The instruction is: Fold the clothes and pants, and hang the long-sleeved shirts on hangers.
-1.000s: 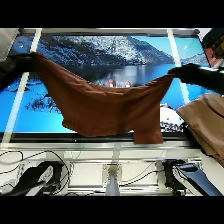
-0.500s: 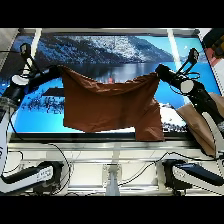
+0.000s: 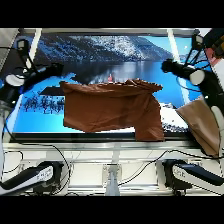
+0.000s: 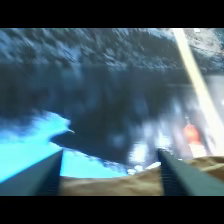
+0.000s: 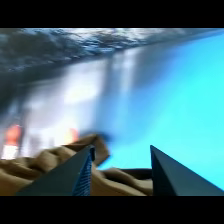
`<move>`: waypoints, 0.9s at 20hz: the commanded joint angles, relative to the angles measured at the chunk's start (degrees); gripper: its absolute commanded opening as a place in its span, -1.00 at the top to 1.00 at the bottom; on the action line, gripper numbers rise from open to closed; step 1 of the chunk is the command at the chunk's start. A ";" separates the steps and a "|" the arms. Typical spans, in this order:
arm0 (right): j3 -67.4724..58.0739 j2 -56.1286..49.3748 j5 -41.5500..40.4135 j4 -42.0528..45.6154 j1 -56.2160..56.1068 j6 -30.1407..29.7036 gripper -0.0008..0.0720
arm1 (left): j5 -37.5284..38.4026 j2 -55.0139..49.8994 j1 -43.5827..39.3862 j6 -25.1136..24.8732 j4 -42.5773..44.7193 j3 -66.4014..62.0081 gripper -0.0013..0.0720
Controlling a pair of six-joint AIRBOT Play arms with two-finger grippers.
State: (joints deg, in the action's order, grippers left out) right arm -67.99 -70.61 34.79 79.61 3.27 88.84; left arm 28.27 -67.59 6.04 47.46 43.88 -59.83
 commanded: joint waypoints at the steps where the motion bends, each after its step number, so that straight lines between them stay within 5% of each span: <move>1: -3.19 1.68 15.72 4.59 10.32 -6.78 0.09 | 4.96 8.81 4.15 -0.33 6.32 -0.04 0.10; 5: 1.27 0.35 34.69 -5.11 22.75 -24.22 0.09 | 11.43 17.31 8.74 -0.13 6.29 -0.02 0.10; 9: 12.33 -2.82 40.06 -27.23 28.59 -37.07 0.12 | 25.29 18.99 9.18 1.38 6.32 0.04 0.10; 11: 15.78 -5.86 40.22 -28.61 27.82 -39.67 0.01 | 28.89 18.49 9.18 4.44 6.29 0.09 0.10; 13: 17.84 -8.39 36.50 -28.61 25.70 -42.69 -0.40 | 29.07 17.92 9.18 7.50 6.27 0.09 0.10; 18: 18.71 -11.72 28.15 -28.46 19.04 -45.11 -0.40 | 29.09 17.11 9.16 11.19 6.25 0.13 0.10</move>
State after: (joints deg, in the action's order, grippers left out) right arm -50.28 -80.31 67.59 52.31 25.26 46.30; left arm 56.03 -50.24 15.14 55.99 50.13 -59.75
